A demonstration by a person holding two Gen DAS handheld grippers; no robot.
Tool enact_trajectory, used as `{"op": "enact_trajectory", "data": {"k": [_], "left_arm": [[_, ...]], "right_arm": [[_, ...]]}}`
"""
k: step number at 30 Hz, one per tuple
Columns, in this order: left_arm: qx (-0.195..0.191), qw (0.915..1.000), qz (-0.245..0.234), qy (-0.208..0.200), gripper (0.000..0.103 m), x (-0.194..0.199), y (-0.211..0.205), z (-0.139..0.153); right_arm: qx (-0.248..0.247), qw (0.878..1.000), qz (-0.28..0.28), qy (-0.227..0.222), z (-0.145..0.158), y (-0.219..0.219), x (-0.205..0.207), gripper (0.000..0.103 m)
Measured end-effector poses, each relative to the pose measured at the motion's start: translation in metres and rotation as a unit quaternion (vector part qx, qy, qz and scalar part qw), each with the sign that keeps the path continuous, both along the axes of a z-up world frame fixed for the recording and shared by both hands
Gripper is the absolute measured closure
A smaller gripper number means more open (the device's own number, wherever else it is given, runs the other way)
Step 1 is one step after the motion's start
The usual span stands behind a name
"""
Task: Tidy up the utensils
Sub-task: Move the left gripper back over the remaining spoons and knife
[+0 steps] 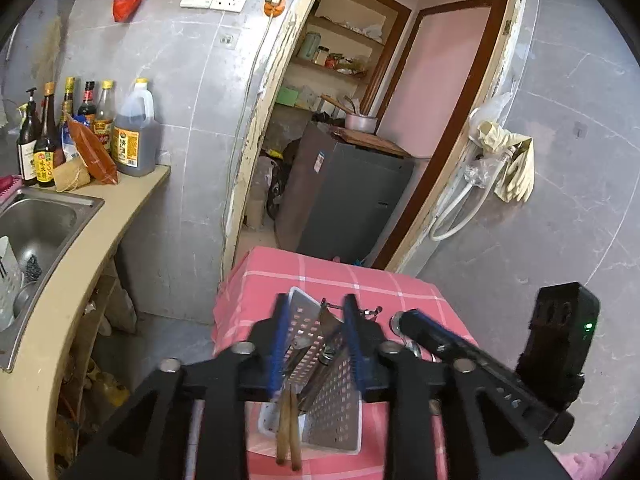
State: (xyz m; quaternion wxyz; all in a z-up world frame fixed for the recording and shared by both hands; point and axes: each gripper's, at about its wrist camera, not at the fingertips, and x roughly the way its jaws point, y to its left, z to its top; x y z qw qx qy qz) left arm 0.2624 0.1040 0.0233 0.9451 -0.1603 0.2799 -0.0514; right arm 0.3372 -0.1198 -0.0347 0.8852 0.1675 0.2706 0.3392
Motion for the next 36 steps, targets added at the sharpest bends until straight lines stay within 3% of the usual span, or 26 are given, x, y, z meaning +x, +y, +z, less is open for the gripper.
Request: {"op": "enact_trajectory", "data": {"k": [2,6,11,12,14,23,29,36], "left_arm": [[0.005,0.9999,0.007,-0.011,0.051,-0.005,-0.004,0.003],[0.029,0.9990,0.023,-0.023,0.035,-0.012,-0.017,0.009],[0.084,0.9934,0.057,-0.053,0.003,-0.025,-0.050,0.016],[0.093,0.9921,0.061,-0.058,0.002,-0.026,-0.056,0.017],[0.114,0.9891,0.066,-0.066,0.000,-0.028,-0.072,0.018],[0.141,0.9856,0.038,-0.084,0.000,-0.030,-0.130,0.011],[0.130,0.9884,0.002,-0.079,0.000,-0.021,-0.164,-0.006],[0.132,0.9901,-0.032,-0.036,0.000,0.003,-0.194,-0.040]], "right_arm": [[-0.004,1.000,-0.021,-0.008,0.007,-0.011,-0.005,0.060],[-0.023,0.997,-0.062,-0.026,0.024,-0.033,-0.014,0.042],[-0.062,0.989,-0.121,-0.060,0.047,-0.067,-0.032,0.014],[-0.072,0.987,-0.130,-0.065,0.051,-0.072,-0.034,0.006],[-0.093,0.981,-0.151,-0.077,0.061,-0.085,-0.041,0.001],[-0.160,0.958,-0.214,-0.109,0.081,-0.146,-0.070,0.001],[-0.174,0.955,-0.227,-0.081,0.066,-0.184,-0.068,0.001],[-0.171,0.961,-0.217,-0.028,0.024,-0.213,-0.042,0.001]]}}
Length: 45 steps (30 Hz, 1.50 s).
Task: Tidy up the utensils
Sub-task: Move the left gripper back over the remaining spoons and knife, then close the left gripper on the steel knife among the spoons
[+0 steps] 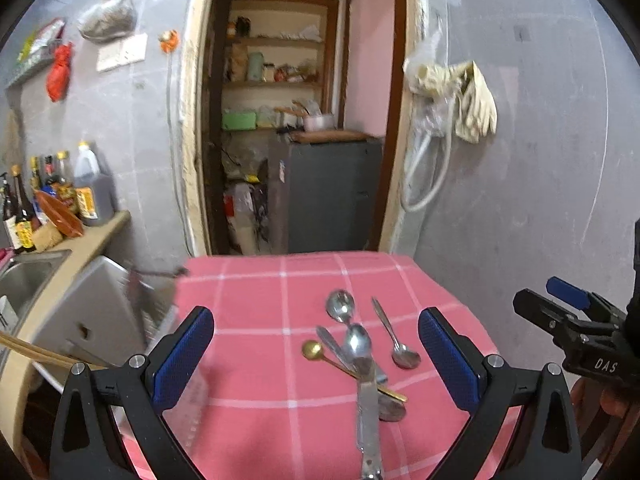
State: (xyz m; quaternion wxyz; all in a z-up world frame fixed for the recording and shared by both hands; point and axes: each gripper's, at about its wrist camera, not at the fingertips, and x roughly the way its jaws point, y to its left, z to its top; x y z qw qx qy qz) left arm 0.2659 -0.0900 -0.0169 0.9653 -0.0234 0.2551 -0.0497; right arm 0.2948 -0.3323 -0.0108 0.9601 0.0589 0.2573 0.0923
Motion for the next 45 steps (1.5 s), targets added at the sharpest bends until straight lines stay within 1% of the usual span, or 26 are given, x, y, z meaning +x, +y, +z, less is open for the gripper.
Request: {"op": "enact_trajectory", "data": {"k": [2,5,10,11,13,15,16,18,19,21,22,23,25,27,28,29,32,33,36,37,38,39,41,43,44,45], "left_arm": [[-0.004,0.9998,-0.008,0.018,0.000,0.008,-0.004,-0.013],[-0.032,0.9980,-0.014,0.053,0.000,0.024,-0.006,-0.040],[-0.054,0.9923,-0.018,0.110,0.000,0.052,-0.009,-0.079],[-0.057,0.9915,-0.022,0.115,0.000,0.056,-0.009,-0.083],[-0.067,0.9894,-0.033,0.125,0.002,0.066,-0.011,-0.092],[-0.073,0.9881,-0.040,0.130,0.008,0.076,-0.013,-0.096],[-0.077,0.9871,-0.045,0.133,0.014,0.083,-0.013,-0.099],[-0.080,0.9860,-0.051,0.138,0.019,0.093,-0.015,-0.103],[-0.080,0.9854,-0.053,0.140,0.023,0.099,-0.016,-0.106],[-0.086,0.9836,-0.050,0.151,0.032,0.109,-0.015,-0.111],[-0.091,0.9820,-0.041,0.160,0.037,0.114,-0.014,-0.114],[-0.097,0.9803,-0.031,0.170,0.041,0.117,-0.012,-0.117],[-0.109,0.9773,-0.009,0.182,0.044,0.120,-0.006,-0.124],[-0.119,0.9743,0.010,0.191,0.047,0.122,-0.001,-0.129],[-0.127,0.9725,0.014,0.195,0.047,0.123,0.001,-0.132],[-0.137,0.9704,0.017,0.198,0.050,0.124,0.003,-0.135],[-0.138,0.9709,0.024,0.194,0.058,0.127,0.006,-0.139],[-0.140,0.9704,0.024,0.195,0.060,0.128,0.007,-0.139],[-0.128,0.9717,0.023,0.197,0.071,0.132,0.007,-0.140],[-0.125,0.9718,0.025,0.199,0.078,0.133,0.008,-0.140],[-0.123,0.9717,0.027,0.200,0.083,0.134,0.009,-0.140],[-0.121,0.9713,0.029,0.203,0.085,0.135,0.010,-0.140],[-0.126,0.9698,0.030,0.207,0.093,0.136,0.013,-0.140],[-0.136,0.9668,0.035,0.213,0.097,0.137,0.016,-0.141],[-0.149,0.9647,0.035,0.215,0.098,0.137,0.018,-0.141],[-0.163,0.9619,0.037,0.216,0.098,0.136,0.021,-0.143]], "right_arm": [[0.005,1.000,0.011,0.019,-0.015,-0.007,0.011,0.001],[0.013,0.998,0.029,0.050,-0.038,-0.013,0.027,0.001],[0.028,0.993,0.060,0.093,-0.075,-0.017,0.054,0.001],[0.034,0.991,0.072,0.105,-0.084,-0.018,0.063,0.002],[0.047,0.988,0.087,0.121,-0.097,-0.019,0.073,0.006],[0.062,0.983,0.102,0.140,-0.111,-0.018,0.088,0.025],[0.068,0.981,0.107,0.148,-0.117,-0.018,0.094,0.028],[0.080,0.976,0.121,0.163,-0.127,-0.014,0.107,0.037],[0.082,0.974,0.126,0.167,-0.131,-0.012,0.110,0.040],[0.082,0.971,0.139,0.178,-0.142,-0.004,0.122,0.050],[0.082,0.969,0.143,0.182,-0.146,-0.001,0.126,0.051],[0.080,0.967,0.149,0.190,-0.151,0.004,0.133,0.053],[0.079,0.965,0.156,0.197,-0.155,0.010,0.142,0.056],[0.076,0.962,0.165,0.206,-0.160,0.019,0.153,0.063],[0.076,0.960,0.169,0.210,-0.161,0.023,0.157,0.063],[0.074,0.959,0.172,0.215,-0.163,0.027,0.163,0.064],[0.062,0.956,0.181,0.220,-0.164,0.039,0.172,0.069],[0.056,0.956,0.183,0.224,-0.165,0.043,0.176,0.071],[0.041,0.956,0.188,0.222,-0.163,0.054,0.182,0.073],[0.031,0.955,0.189,0.226,-0.163,0.058,0.184,0.074],[0.022,0.956,0.187,0.227,-0.162,0.059,0.186,0.078],[0.015,0.955,0.186,0.230,-0.162,0.062,0.188,0.080],[0.012,0.955,0.180,0.236,-0.160,0.066,0.193,0.082],[0.014,0.955,0.169,0.244,-0.158,0.064,0.196,0.087],[0.021,0.954,0.165,0.250,-0.158,0.066,0.196,0.091],[0.029,0.953,0.166,0.252,-0.160,0.063,0.197,0.093]]}}
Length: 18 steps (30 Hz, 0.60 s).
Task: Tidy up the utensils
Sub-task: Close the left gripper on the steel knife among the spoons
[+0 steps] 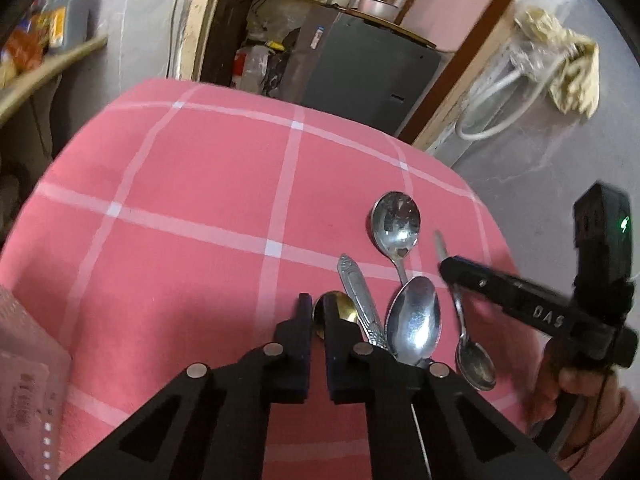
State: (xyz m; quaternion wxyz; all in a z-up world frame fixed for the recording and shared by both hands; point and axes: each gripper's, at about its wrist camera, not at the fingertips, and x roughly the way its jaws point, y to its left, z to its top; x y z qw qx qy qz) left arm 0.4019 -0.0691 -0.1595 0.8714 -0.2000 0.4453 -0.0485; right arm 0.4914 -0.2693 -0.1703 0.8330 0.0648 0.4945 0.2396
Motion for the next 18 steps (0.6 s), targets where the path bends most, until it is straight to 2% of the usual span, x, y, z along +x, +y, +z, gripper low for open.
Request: {"op": "enact_trajectory", "data": {"k": [6,12,14,18], "left_arm": [[-0.035,0.9993,0.002,-0.012,0.100,-0.006,0.008,0.004],[-0.061,0.9979,-0.008,-0.022,0.100,-0.007,0.006,0.015],[-0.065,0.9977,-0.015,-0.013,0.100,-0.005,0.003,0.013],[-0.092,0.9948,-0.025,0.037,0.100,0.006,-0.002,-0.004]], "right_arm": [[0.058,0.998,0.000,0.017,-0.003,-0.008,-0.013,0.099],[0.094,0.995,-0.018,0.027,-0.004,-0.026,-0.034,0.102],[0.092,0.995,-0.024,0.030,-0.009,-0.030,-0.038,0.102],[0.095,0.994,-0.034,0.041,-0.017,-0.036,-0.045,0.102]]}}
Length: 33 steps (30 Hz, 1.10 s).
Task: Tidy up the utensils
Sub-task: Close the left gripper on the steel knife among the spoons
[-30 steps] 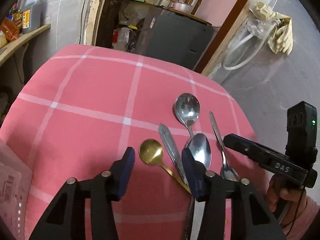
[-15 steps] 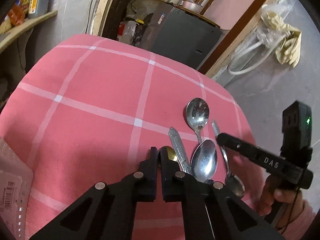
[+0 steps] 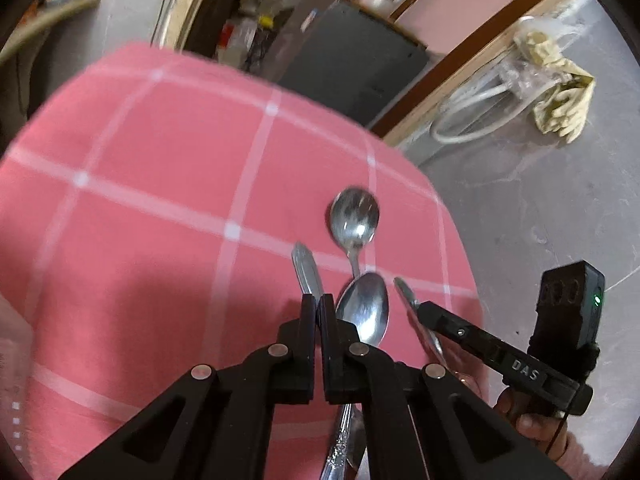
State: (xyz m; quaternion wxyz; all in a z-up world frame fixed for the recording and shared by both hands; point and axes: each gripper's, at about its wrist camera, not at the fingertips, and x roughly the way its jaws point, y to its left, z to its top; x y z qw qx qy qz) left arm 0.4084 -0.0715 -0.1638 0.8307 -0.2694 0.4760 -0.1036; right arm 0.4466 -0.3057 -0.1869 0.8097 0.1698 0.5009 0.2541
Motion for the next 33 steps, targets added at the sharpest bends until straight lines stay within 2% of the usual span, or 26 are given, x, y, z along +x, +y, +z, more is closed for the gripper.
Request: {"op": "enact_trajectory", "data": {"k": [9,14,19,24,29,33], "left_arm": [[-0.008,0.9987,-0.034,0.037,0.097,0.007,-0.011,-0.009],[-0.031,0.9976,-0.039,0.049,0.094,0.014,-0.008,-0.012],[-0.014,0.9978,-0.046,0.045,0.098,0.014,-0.009,-0.011],[-0.011,0.9979,-0.059,0.024,0.100,0.006,-0.014,0.002],[0.027,0.9964,-0.078,-0.018,0.100,-0.010,-0.021,0.033],[0.066,0.9938,-0.072,-0.054,0.100,-0.029,-0.019,0.062]], "right_arm": [[-0.051,0.998,0.045,0.000,0.007,0.010,0.001,0.101],[-0.056,0.997,0.050,0.012,0.007,0.005,0.006,0.098],[-0.056,0.997,0.051,0.022,0.004,0.008,0.007,0.098],[-0.047,0.998,0.041,0.021,0.009,0.006,-0.003,0.102],[-0.028,1.000,-0.008,-0.003,0.024,-0.006,-0.025,0.102],[-0.018,0.998,-0.049,-0.029,0.040,-0.015,-0.045,0.102]]}}
